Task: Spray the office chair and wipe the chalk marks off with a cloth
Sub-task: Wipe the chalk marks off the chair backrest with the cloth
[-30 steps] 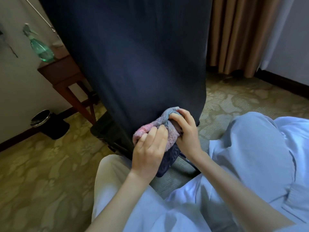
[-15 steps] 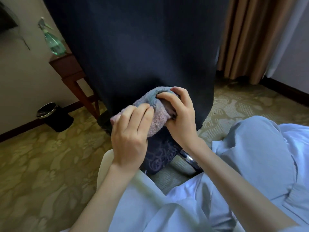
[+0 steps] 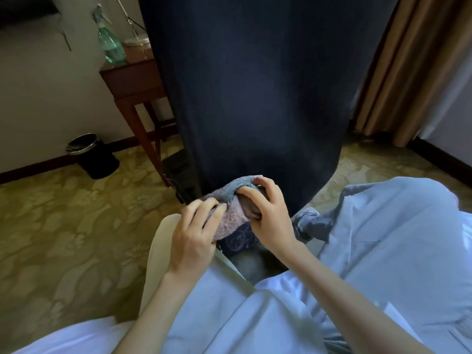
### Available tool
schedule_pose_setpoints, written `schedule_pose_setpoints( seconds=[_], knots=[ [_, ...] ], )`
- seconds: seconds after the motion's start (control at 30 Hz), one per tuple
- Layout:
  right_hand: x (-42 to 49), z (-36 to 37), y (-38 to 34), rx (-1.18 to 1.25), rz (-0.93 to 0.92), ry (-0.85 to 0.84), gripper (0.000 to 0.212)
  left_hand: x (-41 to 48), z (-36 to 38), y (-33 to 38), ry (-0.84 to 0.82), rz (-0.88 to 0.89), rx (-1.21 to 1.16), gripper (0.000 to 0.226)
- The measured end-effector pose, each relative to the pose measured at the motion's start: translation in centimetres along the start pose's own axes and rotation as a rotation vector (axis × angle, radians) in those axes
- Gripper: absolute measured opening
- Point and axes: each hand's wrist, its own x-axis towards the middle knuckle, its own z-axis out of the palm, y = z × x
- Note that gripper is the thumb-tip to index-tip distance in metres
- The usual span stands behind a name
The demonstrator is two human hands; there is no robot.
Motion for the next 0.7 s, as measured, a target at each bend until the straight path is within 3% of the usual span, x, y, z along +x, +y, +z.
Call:
schedule_pose_setpoints(
  seconds=[0.23, 0.53, 0.7],
  knots=[
    [-2.6, 1.5, 1.4, -0.003, 0.076, -0.121, 0.054, -2.0, 1.8, -0.2, -0.106, -0.001, -0.023, 0.048],
    [0.3, 0.3, -0.8, 0.107, 0.063, -0.004, 0.057, 1.4, -1.4, -0.8, 0.056, 0.002, -0.032, 0.039],
    [0.9, 0.0, 0.1, 0.144, 0.025, -0.051, 0.057, 1.9, -1.2, -1.4, 0.048, 0.050, -0.012, 0.030]
  ],
)
